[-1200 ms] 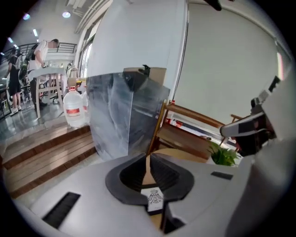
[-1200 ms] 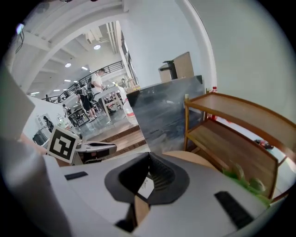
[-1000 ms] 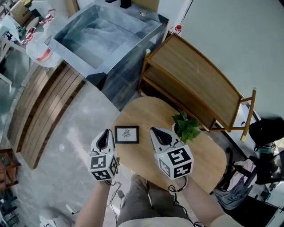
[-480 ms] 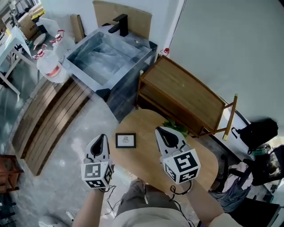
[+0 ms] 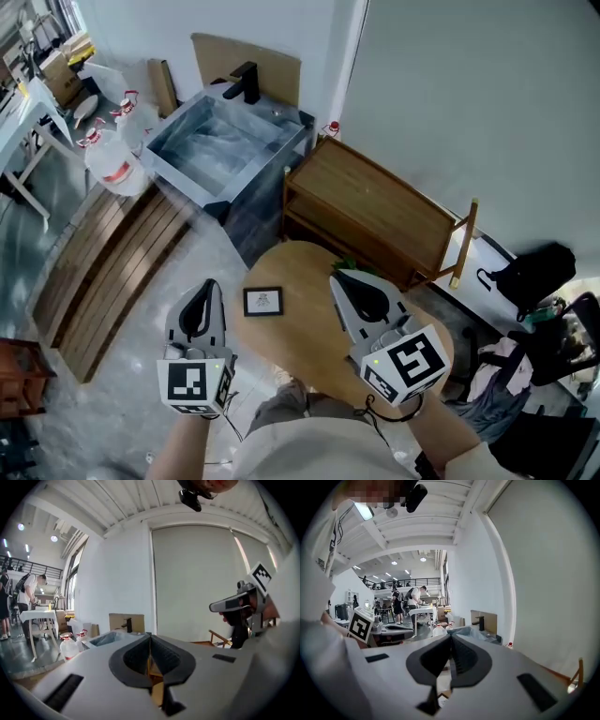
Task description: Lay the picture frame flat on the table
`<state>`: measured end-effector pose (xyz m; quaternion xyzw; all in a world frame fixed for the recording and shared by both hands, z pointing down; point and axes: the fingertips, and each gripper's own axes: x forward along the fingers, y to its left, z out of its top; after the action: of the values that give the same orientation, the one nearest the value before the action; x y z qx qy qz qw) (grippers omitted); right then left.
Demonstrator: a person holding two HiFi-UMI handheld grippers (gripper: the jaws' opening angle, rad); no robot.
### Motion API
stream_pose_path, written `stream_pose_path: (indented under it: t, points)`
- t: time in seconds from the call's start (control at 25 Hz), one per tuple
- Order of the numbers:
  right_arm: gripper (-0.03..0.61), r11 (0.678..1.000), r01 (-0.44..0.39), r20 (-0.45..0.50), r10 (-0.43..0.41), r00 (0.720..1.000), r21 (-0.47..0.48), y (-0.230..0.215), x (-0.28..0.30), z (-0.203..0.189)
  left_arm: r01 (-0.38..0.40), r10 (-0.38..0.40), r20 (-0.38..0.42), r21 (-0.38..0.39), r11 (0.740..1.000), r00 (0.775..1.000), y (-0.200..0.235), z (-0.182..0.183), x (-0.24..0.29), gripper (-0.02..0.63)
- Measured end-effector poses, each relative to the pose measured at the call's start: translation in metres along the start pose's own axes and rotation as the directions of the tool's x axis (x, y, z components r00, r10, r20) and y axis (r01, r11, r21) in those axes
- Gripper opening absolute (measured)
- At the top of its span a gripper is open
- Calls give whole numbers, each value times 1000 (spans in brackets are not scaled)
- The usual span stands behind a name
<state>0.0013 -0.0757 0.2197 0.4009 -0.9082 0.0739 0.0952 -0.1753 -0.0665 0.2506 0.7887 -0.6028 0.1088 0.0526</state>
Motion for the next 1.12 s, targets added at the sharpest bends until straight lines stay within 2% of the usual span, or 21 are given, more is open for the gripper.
stream_pose_path:
  t: [0.24, 0.32, 0.52, 0.64, 0.76, 0.88, 1.12]
  points:
    - [-4, 997, 27, 65, -22, 998, -71, 13, -46, 40, 23, -24, 42, 14, 1000, 999, -24, 37, -37, 8]
    - [-4, 995, 33, 90, -25, 996, -91, 17, -59, 53, 27, -28, 43, 28, 999, 999, -33, 46, -46, 8]
    - [-5, 994, 44, 148, -28, 989, -105, 28, -89, 76, 42, -50, 106, 77, 996, 993, -55, 65, -63, 8]
    - [-5, 995, 46, 164, -30, 986, -92, 35, -103, 79, 50, -63, 106, 125, 991, 992, -67, 70, -72, 8]
    - [-5, 990, 57, 182, -33, 983, -127, 41, -111, 82, 52, -71, 115, 154, 987, 991, -76, 76, -79, 8]
    - [-5, 986, 62, 196, -31, 980, -152, 48, -114, 81, 57, -77, 117, 159, 986, 990, -81, 78, -83, 8]
    - [-5, 987, 59, 162, -34, 986, -151, 44, -112, 70, 42, -64, 134, 161, 986, 989, -83, 87, -88, 8]
